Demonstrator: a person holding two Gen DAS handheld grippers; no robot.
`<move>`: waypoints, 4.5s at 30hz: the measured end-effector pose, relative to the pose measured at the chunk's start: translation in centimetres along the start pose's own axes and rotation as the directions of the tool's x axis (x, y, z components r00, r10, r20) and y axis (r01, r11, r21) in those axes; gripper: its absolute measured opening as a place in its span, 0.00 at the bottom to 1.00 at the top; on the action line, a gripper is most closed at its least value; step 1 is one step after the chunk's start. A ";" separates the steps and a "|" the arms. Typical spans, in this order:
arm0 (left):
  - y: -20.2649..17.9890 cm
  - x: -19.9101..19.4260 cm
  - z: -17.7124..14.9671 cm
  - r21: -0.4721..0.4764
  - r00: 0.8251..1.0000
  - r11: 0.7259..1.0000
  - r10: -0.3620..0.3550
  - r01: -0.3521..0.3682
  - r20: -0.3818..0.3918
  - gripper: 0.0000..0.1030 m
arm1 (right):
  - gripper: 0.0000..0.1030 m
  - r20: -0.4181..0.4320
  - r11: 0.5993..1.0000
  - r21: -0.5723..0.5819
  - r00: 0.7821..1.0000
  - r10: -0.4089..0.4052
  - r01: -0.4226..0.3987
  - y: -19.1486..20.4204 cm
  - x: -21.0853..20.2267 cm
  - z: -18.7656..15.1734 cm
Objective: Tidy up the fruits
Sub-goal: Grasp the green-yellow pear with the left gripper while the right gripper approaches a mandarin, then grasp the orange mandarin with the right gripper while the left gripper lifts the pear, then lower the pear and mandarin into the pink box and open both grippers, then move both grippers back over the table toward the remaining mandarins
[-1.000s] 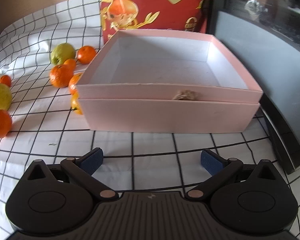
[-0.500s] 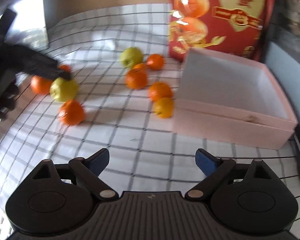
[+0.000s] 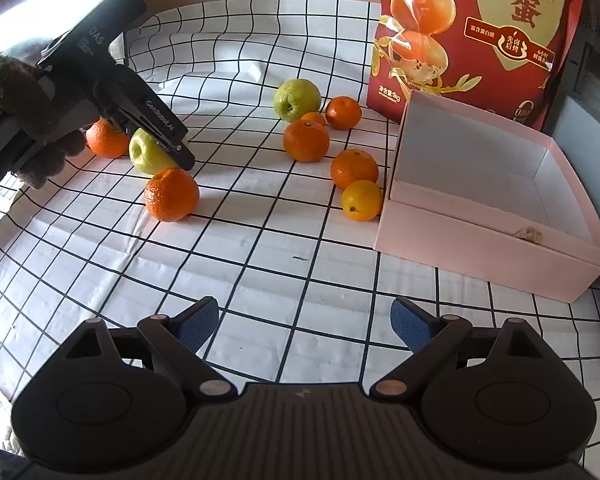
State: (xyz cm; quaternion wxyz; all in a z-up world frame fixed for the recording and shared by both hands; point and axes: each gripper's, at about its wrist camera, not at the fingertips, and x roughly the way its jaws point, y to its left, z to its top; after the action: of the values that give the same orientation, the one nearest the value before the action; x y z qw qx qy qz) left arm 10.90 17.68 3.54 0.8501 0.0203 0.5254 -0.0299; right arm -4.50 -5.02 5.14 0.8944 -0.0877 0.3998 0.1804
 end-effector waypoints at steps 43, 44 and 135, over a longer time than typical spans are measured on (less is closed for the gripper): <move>-11.7 -8.5 -12.1 0.046 0.909 0.916 -0.401 0.399 0.116 0.63 | 0.47 0.029 0.999 -0.027 0.999 -0.017 0.018 -0.7 -0.8 -0.1; -12.7 -8.2 -11.6 0.074 0.904 0.910 -0.415 0.409 0.105 0.63 | 0.47 0.022 0.999 -0.001 0.998 -0.050 0.050 -1.9 -1.4 -0.8; -10.7 -1.3 -0.3 -0.024 0.946 0.969 -0.234 0.245 0.225 0.21 | 0.67 0.093 0.999 -0.006 0.994 -0.050 0.051 -4.1 3.0 1.1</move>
State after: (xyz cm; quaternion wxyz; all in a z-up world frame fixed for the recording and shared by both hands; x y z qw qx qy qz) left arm 9.33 7.10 4.50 0.8934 -0.0688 0.4271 -0.1215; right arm -0.29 -7.67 3.74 0.9159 -0.0928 0.3547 0.1633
